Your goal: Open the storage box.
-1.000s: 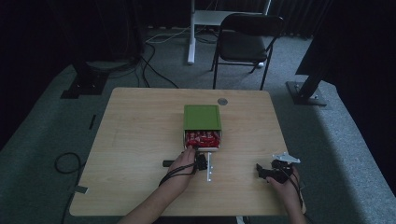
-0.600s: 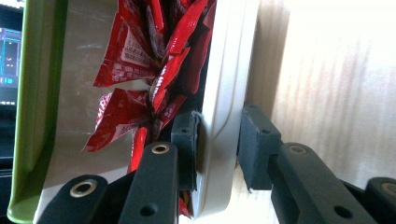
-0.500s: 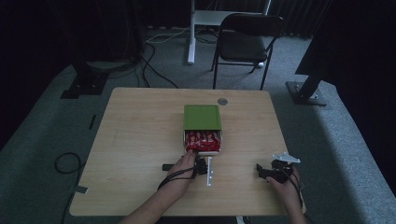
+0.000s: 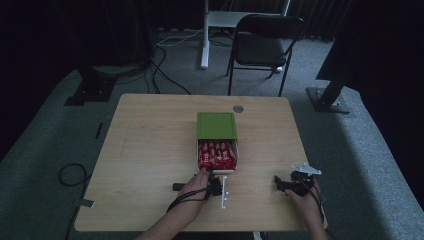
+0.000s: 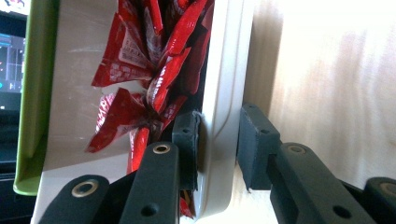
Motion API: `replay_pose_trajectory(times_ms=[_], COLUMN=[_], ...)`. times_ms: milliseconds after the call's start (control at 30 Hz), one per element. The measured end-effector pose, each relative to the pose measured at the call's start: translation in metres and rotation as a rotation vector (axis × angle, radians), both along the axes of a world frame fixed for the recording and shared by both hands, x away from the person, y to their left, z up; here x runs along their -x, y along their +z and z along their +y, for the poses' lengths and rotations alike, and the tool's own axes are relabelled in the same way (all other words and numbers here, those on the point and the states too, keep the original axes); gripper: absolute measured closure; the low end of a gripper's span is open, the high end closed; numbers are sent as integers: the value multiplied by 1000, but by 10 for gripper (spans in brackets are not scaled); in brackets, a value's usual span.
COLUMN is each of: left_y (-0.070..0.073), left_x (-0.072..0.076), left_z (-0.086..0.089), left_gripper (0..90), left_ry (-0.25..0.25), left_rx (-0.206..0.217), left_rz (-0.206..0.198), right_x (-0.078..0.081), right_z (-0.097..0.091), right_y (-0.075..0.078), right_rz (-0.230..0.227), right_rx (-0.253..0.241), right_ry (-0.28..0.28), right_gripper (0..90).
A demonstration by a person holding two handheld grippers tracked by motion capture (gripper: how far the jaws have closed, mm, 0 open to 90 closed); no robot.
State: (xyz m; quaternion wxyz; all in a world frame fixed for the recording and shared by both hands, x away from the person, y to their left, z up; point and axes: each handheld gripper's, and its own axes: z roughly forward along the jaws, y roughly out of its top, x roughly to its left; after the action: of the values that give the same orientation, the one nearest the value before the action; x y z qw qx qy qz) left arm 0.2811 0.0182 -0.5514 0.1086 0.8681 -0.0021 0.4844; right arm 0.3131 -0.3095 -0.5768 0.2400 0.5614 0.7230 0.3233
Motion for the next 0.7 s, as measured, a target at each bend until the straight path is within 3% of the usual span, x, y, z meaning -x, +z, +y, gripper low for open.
replay_pose_trajectory(times_ms=[267, 700], left_y=[-3, -4], left_x=[12, 27], left_z=[3, 6], left_gripper=[718, 718], left_ry=[-2, -15], left_rx=[-14, -18], left_rz=[20, 17], right_x=[0, 0], right_z=[0, 0], right_y=[0, 0], right_rz=[0, 0], right_rx=[0, 1], right_ry=[0, 0], right_gripper=[108, 108])
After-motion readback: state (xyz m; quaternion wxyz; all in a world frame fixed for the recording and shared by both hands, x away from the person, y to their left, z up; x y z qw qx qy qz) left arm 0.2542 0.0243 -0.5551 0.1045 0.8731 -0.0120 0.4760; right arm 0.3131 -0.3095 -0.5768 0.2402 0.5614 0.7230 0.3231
